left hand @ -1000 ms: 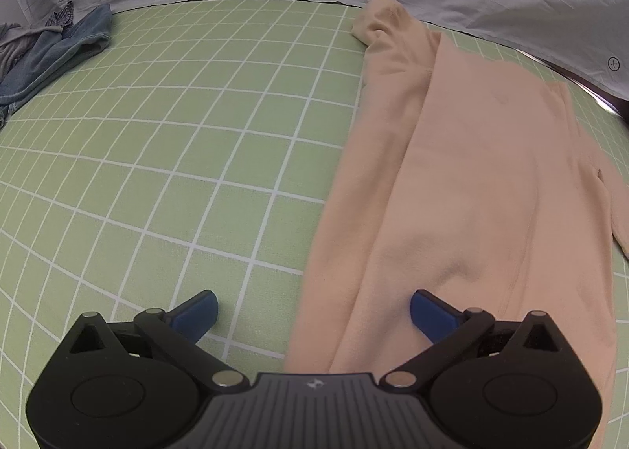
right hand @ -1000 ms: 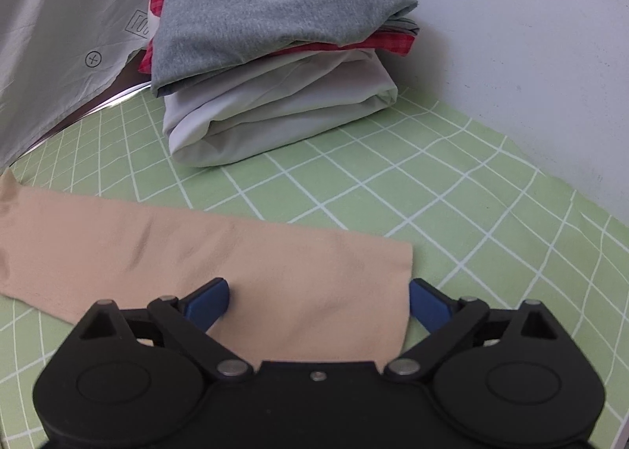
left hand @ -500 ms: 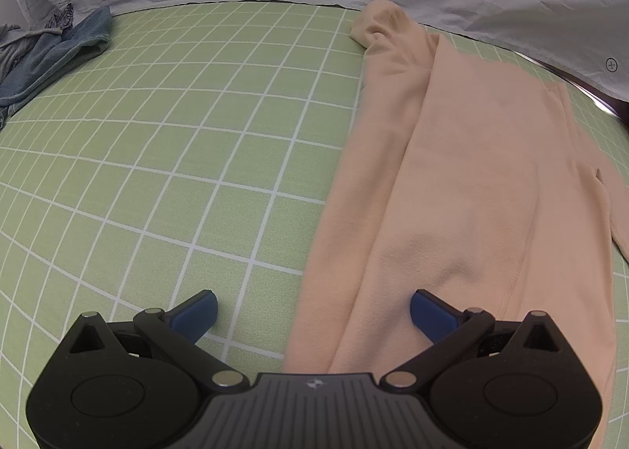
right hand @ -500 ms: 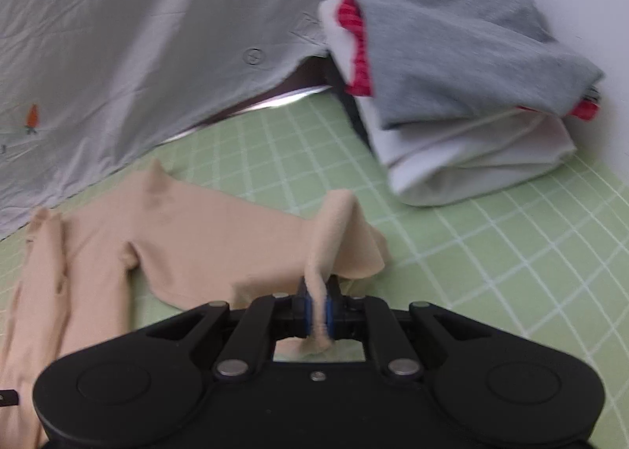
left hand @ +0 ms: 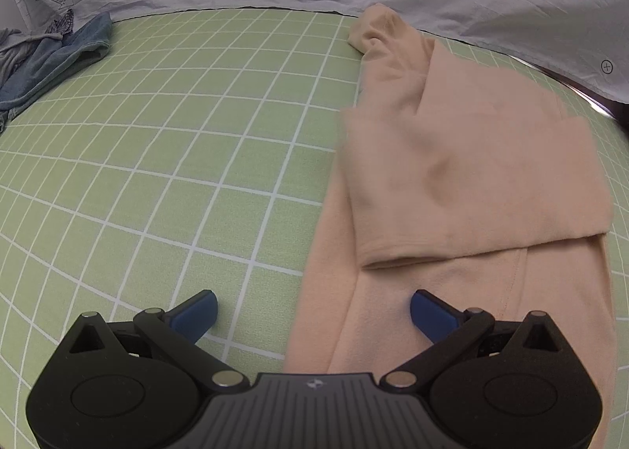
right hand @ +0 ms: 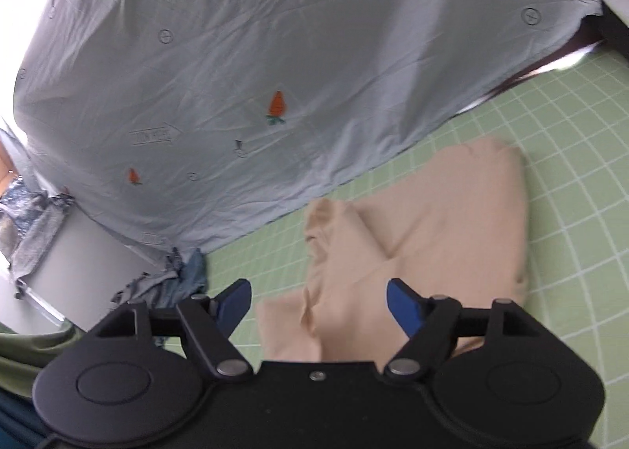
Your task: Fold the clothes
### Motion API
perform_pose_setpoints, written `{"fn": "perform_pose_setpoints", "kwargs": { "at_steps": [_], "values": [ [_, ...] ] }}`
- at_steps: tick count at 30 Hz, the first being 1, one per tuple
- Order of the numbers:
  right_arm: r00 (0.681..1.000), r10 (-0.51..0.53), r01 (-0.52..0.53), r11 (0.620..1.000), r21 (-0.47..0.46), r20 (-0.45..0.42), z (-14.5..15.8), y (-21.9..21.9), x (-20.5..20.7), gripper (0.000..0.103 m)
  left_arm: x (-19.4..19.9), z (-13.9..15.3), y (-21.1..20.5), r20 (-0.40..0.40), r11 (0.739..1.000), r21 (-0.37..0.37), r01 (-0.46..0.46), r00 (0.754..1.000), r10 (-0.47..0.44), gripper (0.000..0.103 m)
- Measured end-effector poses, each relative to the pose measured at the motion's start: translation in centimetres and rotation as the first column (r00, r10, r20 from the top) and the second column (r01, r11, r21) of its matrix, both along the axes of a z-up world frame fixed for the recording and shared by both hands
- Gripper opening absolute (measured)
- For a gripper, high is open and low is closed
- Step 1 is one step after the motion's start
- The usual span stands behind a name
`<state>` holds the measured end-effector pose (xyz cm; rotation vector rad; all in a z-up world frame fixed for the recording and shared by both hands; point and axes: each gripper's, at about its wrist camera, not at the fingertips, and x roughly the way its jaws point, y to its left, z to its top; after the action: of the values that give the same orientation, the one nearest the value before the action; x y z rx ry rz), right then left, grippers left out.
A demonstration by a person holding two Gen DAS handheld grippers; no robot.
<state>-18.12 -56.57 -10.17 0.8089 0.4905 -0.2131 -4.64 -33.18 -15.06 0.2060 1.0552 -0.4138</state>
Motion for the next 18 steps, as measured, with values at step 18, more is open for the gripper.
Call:
{"fn": "perform_pose_setpoints", "kwargs": {
  "at_steps": [18],
  "values": [
    [0.890,-0.291,0.245,0.955,-0.170,-0.352,-4.7,-2.9,-10.3,0.081,1.9,2.3,-1.3,0.028,0.990,-0.114,0.083,0.996,-0.081,0.093]
  ]
}}
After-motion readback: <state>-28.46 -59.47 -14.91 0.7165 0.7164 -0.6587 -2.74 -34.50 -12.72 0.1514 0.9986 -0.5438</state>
